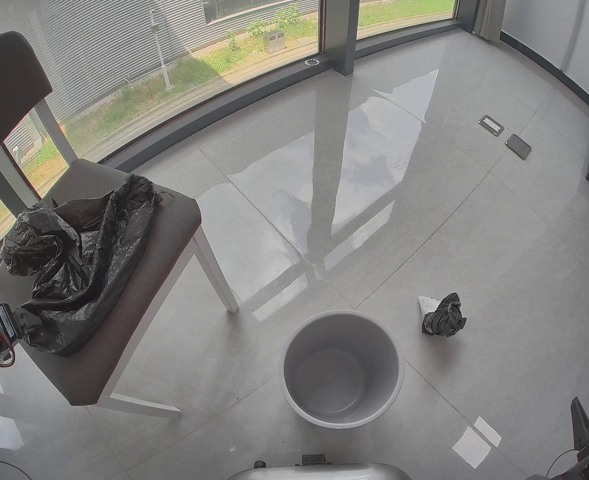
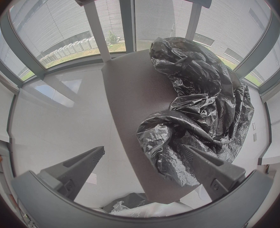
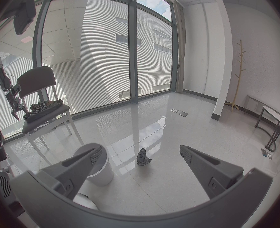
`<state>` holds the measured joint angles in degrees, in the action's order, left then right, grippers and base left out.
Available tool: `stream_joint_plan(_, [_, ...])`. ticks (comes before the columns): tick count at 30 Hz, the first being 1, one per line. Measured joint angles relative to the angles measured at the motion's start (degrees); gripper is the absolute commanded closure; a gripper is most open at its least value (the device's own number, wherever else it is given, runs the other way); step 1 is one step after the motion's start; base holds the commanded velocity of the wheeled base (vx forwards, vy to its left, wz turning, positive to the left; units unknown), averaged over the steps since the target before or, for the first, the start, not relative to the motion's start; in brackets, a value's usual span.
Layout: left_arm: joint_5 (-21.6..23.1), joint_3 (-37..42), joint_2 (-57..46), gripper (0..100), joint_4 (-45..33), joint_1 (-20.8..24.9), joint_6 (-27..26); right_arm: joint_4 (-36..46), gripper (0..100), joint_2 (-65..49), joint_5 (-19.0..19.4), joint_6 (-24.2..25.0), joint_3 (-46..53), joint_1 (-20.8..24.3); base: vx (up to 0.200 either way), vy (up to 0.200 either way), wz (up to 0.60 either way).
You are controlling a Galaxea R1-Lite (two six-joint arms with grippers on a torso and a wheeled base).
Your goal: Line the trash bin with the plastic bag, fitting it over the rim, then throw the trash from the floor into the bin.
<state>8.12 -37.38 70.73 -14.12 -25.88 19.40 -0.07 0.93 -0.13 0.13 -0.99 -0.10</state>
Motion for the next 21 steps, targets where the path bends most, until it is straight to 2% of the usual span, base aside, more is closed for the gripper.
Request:
stream_joint_plan(13, [0.11, 1.8, 3.63, 0, 3.39, 7.0, 5.95, 0.07, 0, 0.0, -0.38, 0.0, 0.0, 0.02, 0.0, 0.0, 0.0])
stream_joint_plan(14, [0.02, 1.83, 3.94, 100, 3.78, 7.28, 6.06, 0.07, 0, 0.0, -0.4, -0.02, 0.0, 0.0, 0.0, 0.0, 0.0])
stream_joint_plan(21, [-0.51, 1.88, 4.84, 100, 4.82, 7.36, 5.75, 0.07, 0, 0.0, -0.44, 0.02, 0.0, 0.0, 0.0, 0.0, 0.0])
